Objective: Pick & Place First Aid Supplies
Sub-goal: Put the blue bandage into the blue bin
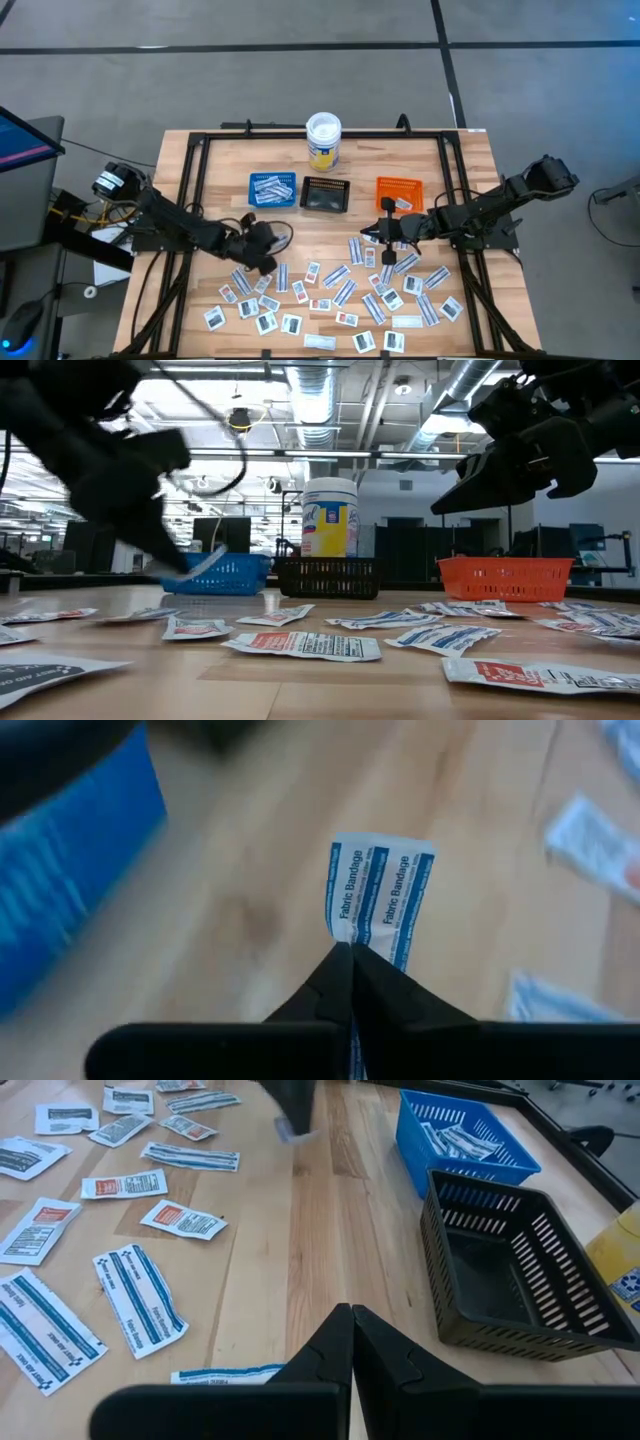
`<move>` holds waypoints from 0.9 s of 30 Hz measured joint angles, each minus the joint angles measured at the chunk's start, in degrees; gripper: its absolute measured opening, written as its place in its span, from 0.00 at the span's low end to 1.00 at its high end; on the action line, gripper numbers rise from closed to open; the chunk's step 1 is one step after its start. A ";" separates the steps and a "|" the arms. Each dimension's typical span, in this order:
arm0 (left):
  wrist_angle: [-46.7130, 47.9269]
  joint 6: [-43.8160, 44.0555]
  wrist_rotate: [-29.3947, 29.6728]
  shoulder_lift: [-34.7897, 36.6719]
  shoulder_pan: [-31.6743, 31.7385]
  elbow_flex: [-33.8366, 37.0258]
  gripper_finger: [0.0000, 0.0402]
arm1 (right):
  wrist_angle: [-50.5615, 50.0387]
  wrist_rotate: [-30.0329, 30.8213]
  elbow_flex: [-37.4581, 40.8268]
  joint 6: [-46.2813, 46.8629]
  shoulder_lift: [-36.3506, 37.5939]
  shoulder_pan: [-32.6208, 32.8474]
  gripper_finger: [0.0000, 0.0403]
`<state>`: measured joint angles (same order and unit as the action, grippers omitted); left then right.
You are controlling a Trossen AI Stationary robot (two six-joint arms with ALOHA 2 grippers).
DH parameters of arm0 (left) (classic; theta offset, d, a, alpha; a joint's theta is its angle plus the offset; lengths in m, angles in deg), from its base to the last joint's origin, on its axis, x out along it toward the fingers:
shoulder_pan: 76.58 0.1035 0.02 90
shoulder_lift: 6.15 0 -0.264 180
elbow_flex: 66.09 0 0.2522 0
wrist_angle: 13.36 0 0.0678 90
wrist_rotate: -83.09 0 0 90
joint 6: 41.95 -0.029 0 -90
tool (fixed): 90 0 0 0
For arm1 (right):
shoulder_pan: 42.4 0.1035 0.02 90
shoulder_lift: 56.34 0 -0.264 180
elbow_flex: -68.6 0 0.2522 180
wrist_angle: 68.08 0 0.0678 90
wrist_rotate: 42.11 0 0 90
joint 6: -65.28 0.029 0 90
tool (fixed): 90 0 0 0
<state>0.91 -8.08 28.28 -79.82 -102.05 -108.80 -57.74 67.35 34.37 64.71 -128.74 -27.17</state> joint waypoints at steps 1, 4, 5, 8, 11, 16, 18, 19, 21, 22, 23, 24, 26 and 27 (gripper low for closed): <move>-2.80 -3.63 2.17 0.00 0.61 0.00 0.01 | 0.05 0.00 0.00 -0.04 0.00 -0.04 0.00; -11.73 -14.62 10.25 0.04 2.68 -0.02 0.01 | 0.52 0.02 0.00 -0.05 0.00 -0.03 0.00; -14.44 -18.02 12.68 0.06 3.68 -0.04 0.01 | 0.71 0.03 0.00 -0.07 0.00 -0.03 0.00; -17.43 -24.38 15.46 1.04 7.66 -0.11 0.01 | 1.35 0.04 0.00 -0.07 0.00 -0.03 0.00; -15.83 -27.50 15.69 3.07 13.13 -0.13 0.01 | 1.90 0.04 0.00 -0.07 0.00 -0.03 0.00; -11.94 -29.20 10.71 6.66 23.58 -0.15 0.01 | 2.08 0.04 0.00 -1.43 0.00 -0.03 0.00; -7.45 -28.27 3.53 7.47 27.53 -0.15 0.02 | 1.95 0.04 0.00 -1.58 0.00 -0.03 0.00; -4.97 -27.26 0.09 7.69 29.19 -0.15 0.02 | 1.97 0.04 0.00 -1.89 0.00 -0.03 0.00; -0.23 -25.73 -5.68 7.69 31.93 -0.15 0.04 | 1.97 0.04 0.00 -3.36 0.00 -0.03 0.00; 2.14 -25.64 -7.43 7.69 32.98 -0.15 0.06 | 2.03 0.02 0.00 -3.90 0.00 -0.03 0.00; 3.92 -25.73 -8.59 7.67 33.72 -0.15 0.08 | 2.09 0.04 0.00 -4.09 0.00 -0.03 0.00; 4.73 -25.95 -9.19 7.67 34.10 -0.15 0.10 | 2.09 0.04 0.00 -4.09 0.00 -0.03 0.00; 4.35 -26.61 -9.53 7.67 34.29 -0.21 0.14 | 2.10 0.04 0.00 -4.09 0.00 -0.03 0.00; 4.19 -27.33 -9.61 7.67 34.16 -0.46 0.16 | 2.10 0.04 0.00 -4.10 0.00 -0.03 0.00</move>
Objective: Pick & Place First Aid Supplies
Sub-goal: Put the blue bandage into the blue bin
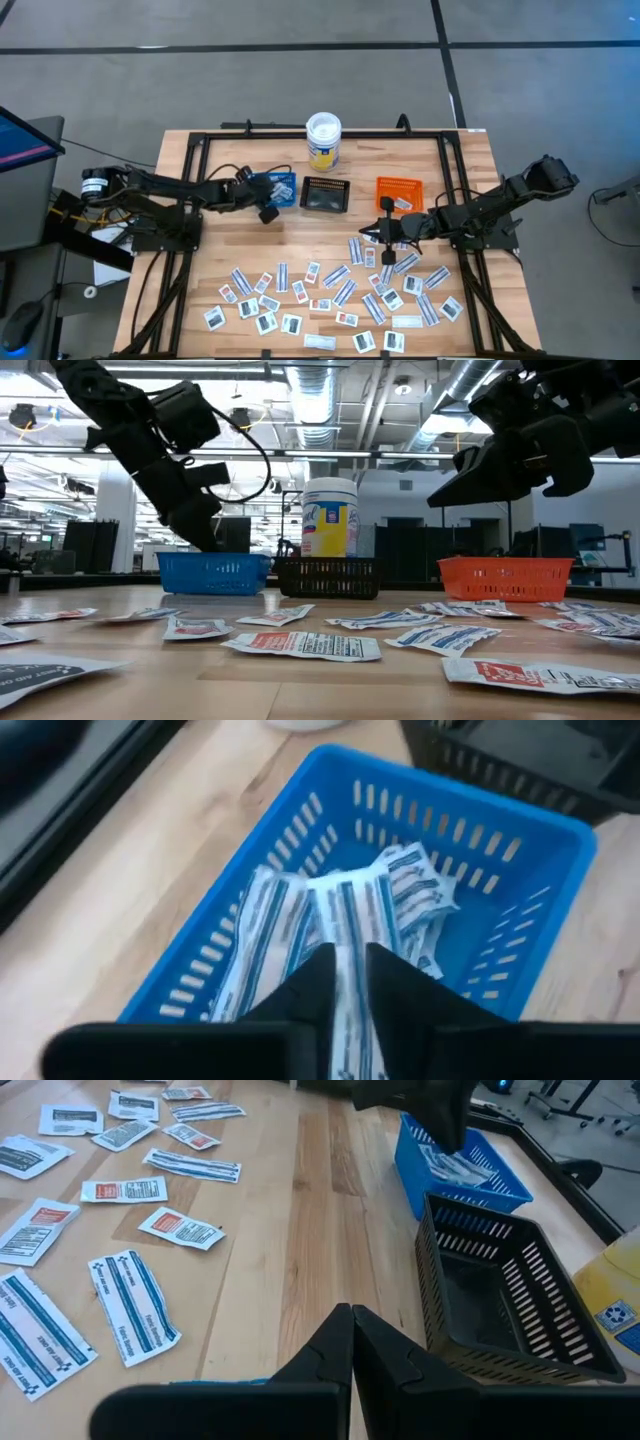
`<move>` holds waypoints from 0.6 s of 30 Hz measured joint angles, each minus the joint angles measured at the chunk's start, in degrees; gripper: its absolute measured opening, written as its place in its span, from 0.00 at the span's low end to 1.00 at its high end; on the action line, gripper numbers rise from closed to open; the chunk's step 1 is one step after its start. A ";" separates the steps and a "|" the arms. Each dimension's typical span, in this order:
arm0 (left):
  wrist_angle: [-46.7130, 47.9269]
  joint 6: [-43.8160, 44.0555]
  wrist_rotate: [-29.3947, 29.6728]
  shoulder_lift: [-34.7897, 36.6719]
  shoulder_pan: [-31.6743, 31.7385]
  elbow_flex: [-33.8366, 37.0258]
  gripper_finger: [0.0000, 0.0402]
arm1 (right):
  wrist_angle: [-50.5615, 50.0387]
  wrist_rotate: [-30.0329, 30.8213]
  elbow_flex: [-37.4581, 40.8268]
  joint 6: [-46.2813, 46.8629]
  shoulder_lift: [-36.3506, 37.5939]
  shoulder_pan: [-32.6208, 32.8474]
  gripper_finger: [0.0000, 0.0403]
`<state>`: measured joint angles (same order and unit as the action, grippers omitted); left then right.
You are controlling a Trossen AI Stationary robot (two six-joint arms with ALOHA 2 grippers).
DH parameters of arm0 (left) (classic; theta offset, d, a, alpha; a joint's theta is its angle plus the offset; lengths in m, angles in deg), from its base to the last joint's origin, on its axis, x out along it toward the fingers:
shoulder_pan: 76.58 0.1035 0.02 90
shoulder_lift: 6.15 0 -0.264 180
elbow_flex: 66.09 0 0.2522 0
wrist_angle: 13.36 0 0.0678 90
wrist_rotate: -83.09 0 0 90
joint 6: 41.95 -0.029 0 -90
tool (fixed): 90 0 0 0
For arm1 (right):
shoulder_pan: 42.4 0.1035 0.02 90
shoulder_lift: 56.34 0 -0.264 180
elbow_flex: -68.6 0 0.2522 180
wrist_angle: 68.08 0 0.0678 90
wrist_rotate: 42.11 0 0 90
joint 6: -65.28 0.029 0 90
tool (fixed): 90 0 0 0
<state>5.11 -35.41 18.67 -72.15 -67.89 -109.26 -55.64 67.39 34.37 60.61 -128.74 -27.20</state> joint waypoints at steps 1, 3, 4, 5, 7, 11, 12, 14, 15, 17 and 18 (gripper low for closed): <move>-0.05 -0.15 0.01 0.00 -0.31 -0.49 0.19 | -0.02 0.00 0.00 0.00 0.00 0.00 0.00; -0.63 -0.28 0.00 0.00 -1.21 -1.94 0.23 | 0.00 0.00 0.00 0.00 0.00 0.00 0.00; -0.70 -0.30 0.00 0.00 -1.82 -2.84 0.24 | -0.02 0.00 0.00 0.00 0.00 0.00 0.00; -0.75 -0.15 0.00 0.01 -2.55 -3.86 0.26 | 0.00 0.00 0.00 0.03 0.00 0.00 0.00; -1.13 0.59 -0.75 0.02 -4.54 -6.17 0.27 | -0.02 0.00 0.00 0.04 0.00 0.00 0.00; -3.85 5.48 -6.00 0.07 -9.91 -9.16 0.28 | -0.04 -0.02 0.00 1.24 0.00 0.00 0.00; -4.35 6.78 -7.24 0.07 -11.49 -9.30 0.28 | -0.06 -0.02 0.00 1.59 0.00 0.00 0.00; -4.27 9.38 -9.21 0.07 -14.89 -9.29 0.27 | -0.09 -0.02 0.00 1.70 0.00 0.00 0.00; -3.95 10.72 -9.53 0.01 -16.92 -9.14 0.27 | -0.14 -0.02 0.00 1.71 0.00 0.00 0.00; -3.63 13.08 -9.58 -0.44 -20.88 -8.59 0.27 | -0.27 -0.02 0.00 2.09 0.00 0.05 0.00; -3.61 14.00 -9.63 -0.84 -23.03 -8.11 0.27 | -0.37 -0.02 0.00 2.69 0.00 0.11 0.00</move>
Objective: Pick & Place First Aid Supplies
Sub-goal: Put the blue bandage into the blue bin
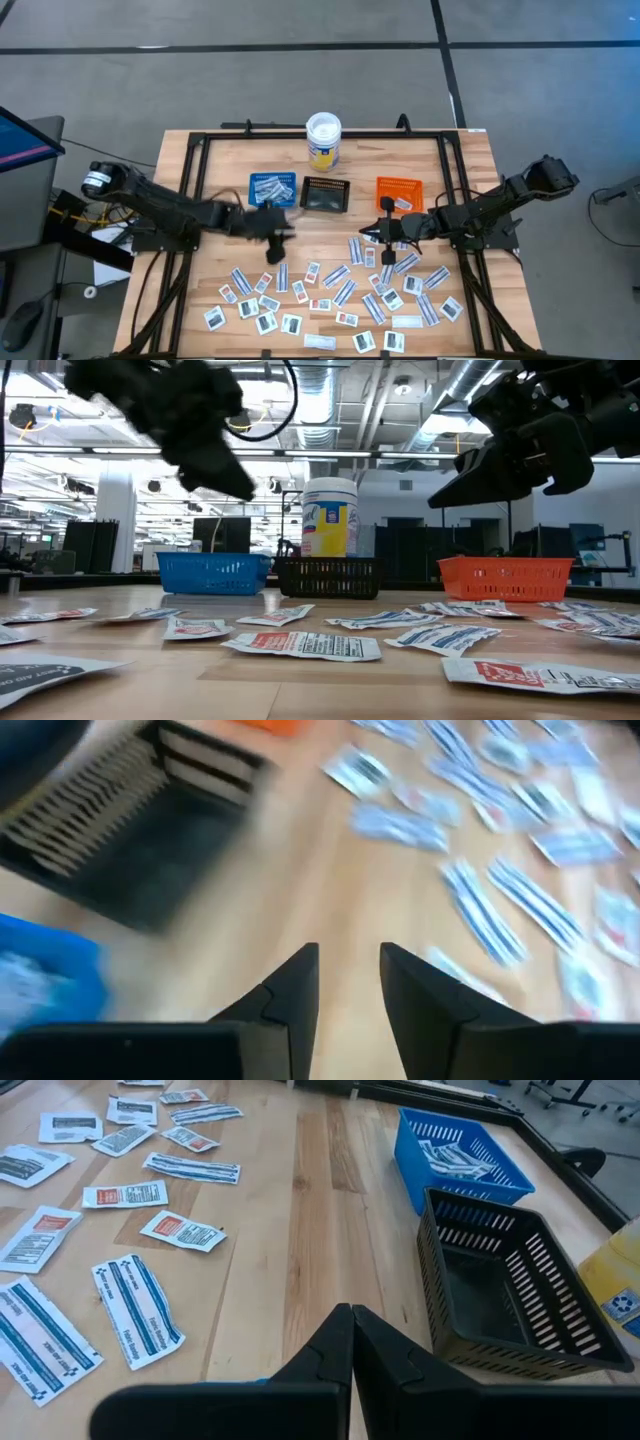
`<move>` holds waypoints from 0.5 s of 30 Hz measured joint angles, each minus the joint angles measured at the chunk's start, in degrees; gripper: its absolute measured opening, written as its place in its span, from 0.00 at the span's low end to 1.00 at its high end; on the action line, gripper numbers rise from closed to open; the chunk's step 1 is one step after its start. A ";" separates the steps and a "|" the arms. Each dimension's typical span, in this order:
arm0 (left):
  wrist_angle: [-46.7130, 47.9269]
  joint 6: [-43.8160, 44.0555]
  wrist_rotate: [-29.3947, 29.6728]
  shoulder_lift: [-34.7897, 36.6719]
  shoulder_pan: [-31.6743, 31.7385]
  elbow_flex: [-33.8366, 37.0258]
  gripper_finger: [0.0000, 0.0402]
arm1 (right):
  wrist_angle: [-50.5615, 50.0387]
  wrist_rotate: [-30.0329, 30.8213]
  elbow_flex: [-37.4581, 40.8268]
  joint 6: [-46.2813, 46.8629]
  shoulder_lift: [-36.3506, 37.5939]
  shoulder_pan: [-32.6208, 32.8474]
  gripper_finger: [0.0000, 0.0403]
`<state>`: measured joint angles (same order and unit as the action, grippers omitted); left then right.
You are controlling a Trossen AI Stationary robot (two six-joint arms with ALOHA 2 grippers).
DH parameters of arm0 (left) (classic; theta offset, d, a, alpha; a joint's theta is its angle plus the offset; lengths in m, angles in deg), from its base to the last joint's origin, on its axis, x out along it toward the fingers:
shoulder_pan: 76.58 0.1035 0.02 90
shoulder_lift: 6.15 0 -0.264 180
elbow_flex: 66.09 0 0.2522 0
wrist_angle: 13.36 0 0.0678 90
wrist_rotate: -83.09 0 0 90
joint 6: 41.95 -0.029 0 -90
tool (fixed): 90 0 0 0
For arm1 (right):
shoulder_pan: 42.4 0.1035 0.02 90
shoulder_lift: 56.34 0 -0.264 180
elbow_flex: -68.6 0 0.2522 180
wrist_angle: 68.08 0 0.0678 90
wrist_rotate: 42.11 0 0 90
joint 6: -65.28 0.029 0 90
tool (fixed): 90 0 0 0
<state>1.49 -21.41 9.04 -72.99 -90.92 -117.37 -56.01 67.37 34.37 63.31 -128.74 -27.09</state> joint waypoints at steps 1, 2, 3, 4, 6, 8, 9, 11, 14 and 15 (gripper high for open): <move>0.03 1.20 0.02 -0.44 -1.95 0.57 0.27 | -0.08 0.00 0.00 0.58 0.00 0.00 0.00; 0.04 2.94 0.04 -1.03 -3.76 1.18 0.28 | -0.11 0.00 0.00 0.94 0.00 0.00 0.00; 0.00 5.09 0.04 -1.80 -5.40 1.79 0.28 | -0.09 0.00 0.00 0.98 0.00 0.00 0.00; -0.01 7.29 0.04 -2.59 -6.75 2.39 0.28 | -0.09 0.00 0.00 0.97 0.00 0.00 0.00; 0.05 11.30 0.22 -4.68 -9.09 3.25 0.28 | -0.11 0.00 0.00 0.98 -0.02 0.00 0.00; -0.54 13.23 0.40 -7.12 -10.87 3.48 0.28 | -0.09 0.00 0.00 0.98 -0.02 0.00 0.00; -1.48 13.47 0.45 -8.45 -11.64 3.50 0.28 | -0.09 0.00 0.00 0.98 -0.02 0.00 0.00; -4.82 13.52 0.45 -11.46 -12.84 3.50 0.28 | -0.08 0.00 0.00 0.98 -0.02 -0.02 0.00; -8.88 12.66 0.47 -15.93 -14.25 3.50 0.28 | -0.09 0.01 0.00 0.98 -0.02 -0.02 0.00; -9.08 12.49 0.48 -17.20 -14.58 3.50 0.28 | -0.05 0.00 0.00 0.96 -0.02 -0.02 0.00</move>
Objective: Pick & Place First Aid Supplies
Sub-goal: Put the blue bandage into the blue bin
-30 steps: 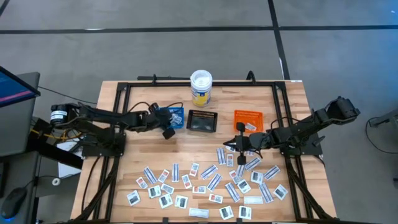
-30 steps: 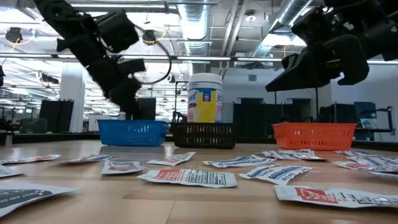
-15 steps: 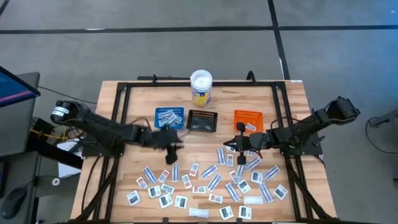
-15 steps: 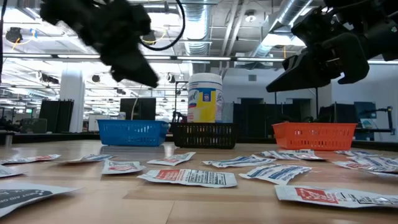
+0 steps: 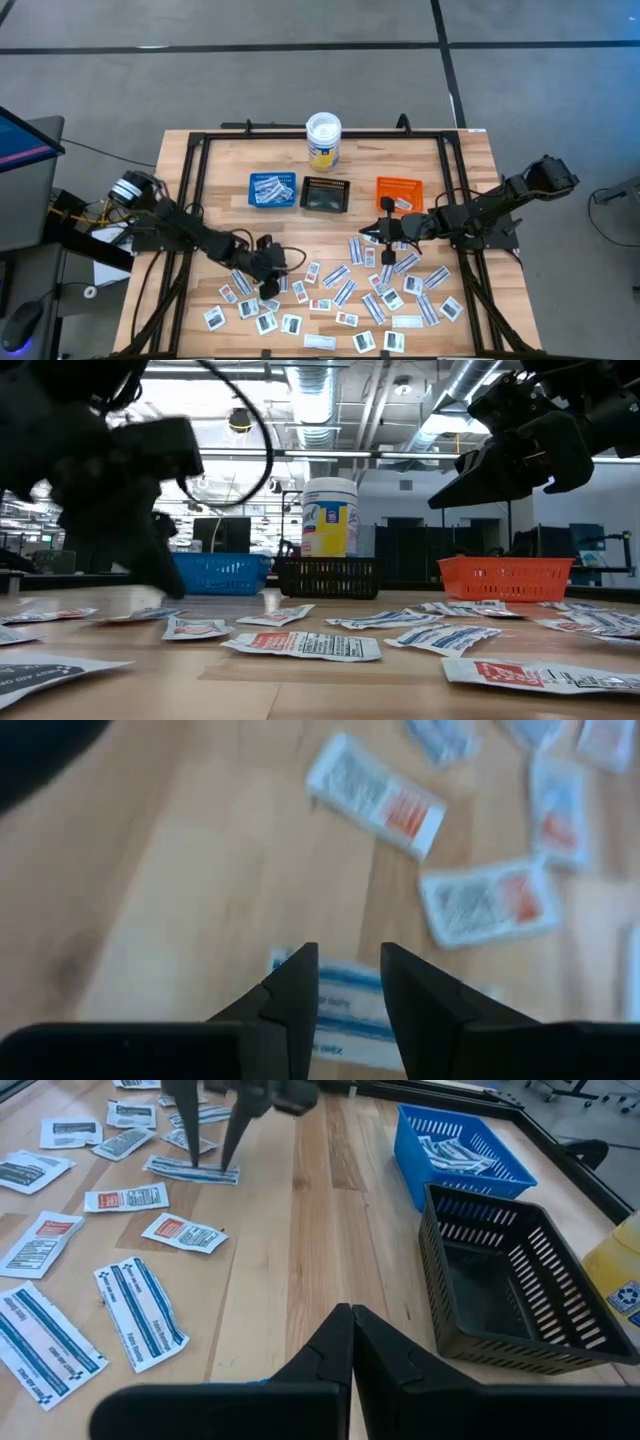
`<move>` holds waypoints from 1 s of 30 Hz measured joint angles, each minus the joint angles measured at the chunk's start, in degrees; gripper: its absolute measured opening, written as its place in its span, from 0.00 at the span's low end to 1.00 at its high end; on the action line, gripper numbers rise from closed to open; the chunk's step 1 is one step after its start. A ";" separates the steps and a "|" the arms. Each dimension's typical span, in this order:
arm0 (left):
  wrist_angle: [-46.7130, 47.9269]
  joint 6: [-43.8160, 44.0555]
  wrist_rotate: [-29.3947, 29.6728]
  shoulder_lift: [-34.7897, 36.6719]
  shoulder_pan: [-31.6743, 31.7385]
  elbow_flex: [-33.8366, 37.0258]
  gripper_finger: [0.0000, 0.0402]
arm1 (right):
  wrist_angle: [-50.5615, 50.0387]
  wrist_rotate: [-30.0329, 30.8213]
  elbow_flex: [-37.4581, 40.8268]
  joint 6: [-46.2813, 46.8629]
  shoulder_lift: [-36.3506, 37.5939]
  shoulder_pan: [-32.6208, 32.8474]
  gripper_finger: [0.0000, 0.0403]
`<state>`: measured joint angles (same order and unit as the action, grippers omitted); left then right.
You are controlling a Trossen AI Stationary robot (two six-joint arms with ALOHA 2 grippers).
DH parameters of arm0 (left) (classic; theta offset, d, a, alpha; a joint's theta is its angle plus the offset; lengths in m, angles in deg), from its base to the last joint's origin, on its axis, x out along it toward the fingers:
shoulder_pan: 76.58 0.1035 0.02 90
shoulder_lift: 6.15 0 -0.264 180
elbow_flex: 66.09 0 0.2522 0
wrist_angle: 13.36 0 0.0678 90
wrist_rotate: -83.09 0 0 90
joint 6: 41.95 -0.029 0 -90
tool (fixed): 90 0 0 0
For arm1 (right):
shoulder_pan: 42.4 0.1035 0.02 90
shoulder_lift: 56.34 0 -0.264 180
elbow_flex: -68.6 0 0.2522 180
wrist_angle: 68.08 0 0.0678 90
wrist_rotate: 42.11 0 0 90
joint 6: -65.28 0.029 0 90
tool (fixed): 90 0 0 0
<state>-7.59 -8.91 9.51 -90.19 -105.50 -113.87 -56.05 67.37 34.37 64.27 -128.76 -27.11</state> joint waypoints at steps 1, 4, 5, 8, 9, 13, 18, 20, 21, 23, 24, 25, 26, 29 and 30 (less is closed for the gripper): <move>-0.11 -0.10 0.47 -1.11 -0.17 0.02 0.28 | 0.02 0.00 0.00 -0.03 0.00 0.00 0.00; -1.42 -0.25 0.91 -3.20 -0.48 -0.32 0.28 | 0.03 0.00 0.00 -0.26 0.00 0.00 0.00; -1.39 -0.27 0.96 -3.70 -0.47 -0.33 0.28 | 0.02 0.00 0.00 -0.26 0.00 0.00 0.00; -1.14 -3.26 1.15 -4.53 -0.47 -0.31 0.27 | 0.03 0.00 0.00 -0.39 0.00 -0.04 0.00; -1.09 -4.92 1.44 -4.70 -0.49 -0.31 0.26 | 0.02 0.00 0.00 -0.44 0.00 -0.04 0.00; -0.86 -10.75 4.09 -5.02 0.46 -0.31 0.18 | -0.02 0.00 0.00 -0.44 0.00 -0.04 0.00; 0.00 -11.87 11.61 -5.21 3.72 -0.13 0.03 | -0.01 0.00 0.00 -0.44 0.00 -0.04 0.00; 0.00 -11.85 14.15 -5.22 5.11 -0.09 0.02 | 0.00 0.00 0.00 -0.44 0.00 -0.04 0.00; -0.12 -11.85 15.70 -4.99 5.69 -0.05 0.02 | 0.00 0.00 0.00 -0.46 0.00 -0.04 0.00; 0.04 -12.22 17.88 -4.05 6.64 0.27 0.02 | 0.00 0.00 0.00 -0.44 0.00 -0.04 0.00; 0.10 -13.12 18.56 -3.30 7.00 0.34 0.02 | 0.00 0.01 0.00 -0.45 0.00 -0.04 0.00; 0.00 -14.05 19.57 -2.17 7.24 0.35 0.02 | 0.01 0.00 0.00 -0.46 0.00 -0.04 0.00; -0.61 -15.19 20.36 -0.71 7.50 0.30 0.01 | 0.06 0.02 0.00 -0.46 0.00 -0.04 0.00; -1.08 -17.76 22.08 3.22 8.27 0.16 0.01 | 0.04 0.02 0.00 -0.46 0.00 -0.04 0.00; -0.97 -18.56 22.88 4.57 8.53 0.24 0.01 | 0.04 0.02 0.00 -0.46 0.00 -0.04 0.00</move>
<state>-8.56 -27.47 32.39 -85.61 -96.97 -113.63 -56.01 67.39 34.37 63.81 -128.76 -27.15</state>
